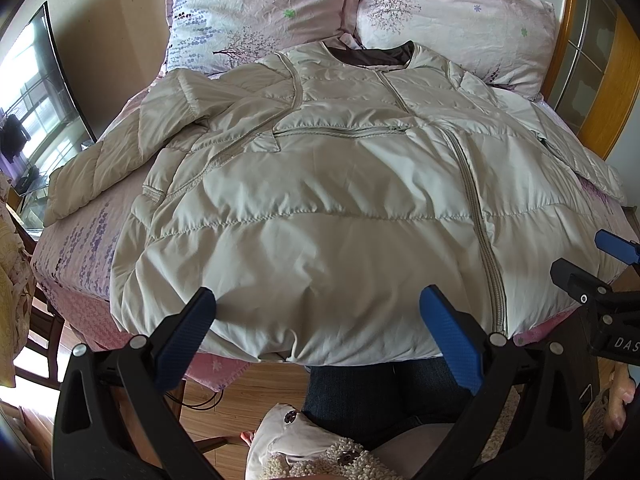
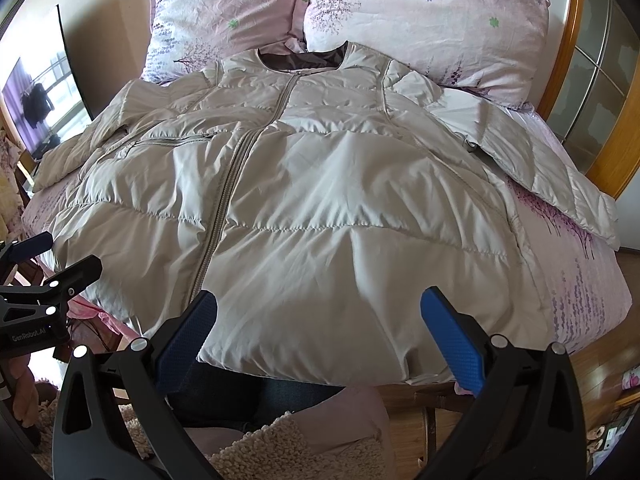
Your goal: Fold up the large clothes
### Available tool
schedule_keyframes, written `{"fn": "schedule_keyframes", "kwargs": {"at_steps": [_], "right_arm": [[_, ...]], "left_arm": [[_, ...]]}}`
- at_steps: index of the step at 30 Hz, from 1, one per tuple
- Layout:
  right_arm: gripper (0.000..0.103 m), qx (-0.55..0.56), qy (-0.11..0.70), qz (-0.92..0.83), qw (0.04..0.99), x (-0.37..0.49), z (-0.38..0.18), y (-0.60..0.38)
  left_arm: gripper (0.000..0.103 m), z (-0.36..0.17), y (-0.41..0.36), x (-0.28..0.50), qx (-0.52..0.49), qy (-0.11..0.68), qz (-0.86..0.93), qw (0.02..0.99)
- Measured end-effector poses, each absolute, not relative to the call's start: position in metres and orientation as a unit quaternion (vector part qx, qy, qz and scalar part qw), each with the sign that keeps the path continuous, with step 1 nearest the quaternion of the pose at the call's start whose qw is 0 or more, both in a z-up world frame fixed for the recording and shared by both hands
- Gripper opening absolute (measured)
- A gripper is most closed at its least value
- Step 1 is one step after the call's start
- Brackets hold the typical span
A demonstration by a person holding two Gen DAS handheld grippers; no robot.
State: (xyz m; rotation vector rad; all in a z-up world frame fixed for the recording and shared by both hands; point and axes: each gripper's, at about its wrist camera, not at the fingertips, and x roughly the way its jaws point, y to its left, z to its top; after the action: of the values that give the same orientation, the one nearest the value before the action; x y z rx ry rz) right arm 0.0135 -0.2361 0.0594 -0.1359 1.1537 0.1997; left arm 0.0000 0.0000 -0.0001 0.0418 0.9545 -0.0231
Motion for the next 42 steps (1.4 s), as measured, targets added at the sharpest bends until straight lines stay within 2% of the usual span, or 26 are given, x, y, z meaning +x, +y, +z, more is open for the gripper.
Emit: {"fn": "schedule_keyframes", "kwargs": {"at_steps": [42], "right_arm": [[0.102, -0.053, 0.55, 0.095, 0.828, 0.0142, 0.0577, -0.2378]], "left_arm": [[0.101, -0.0003, 0.0004, 0.0001, 0.02, 0.46, -0.011, 0.887]]}}
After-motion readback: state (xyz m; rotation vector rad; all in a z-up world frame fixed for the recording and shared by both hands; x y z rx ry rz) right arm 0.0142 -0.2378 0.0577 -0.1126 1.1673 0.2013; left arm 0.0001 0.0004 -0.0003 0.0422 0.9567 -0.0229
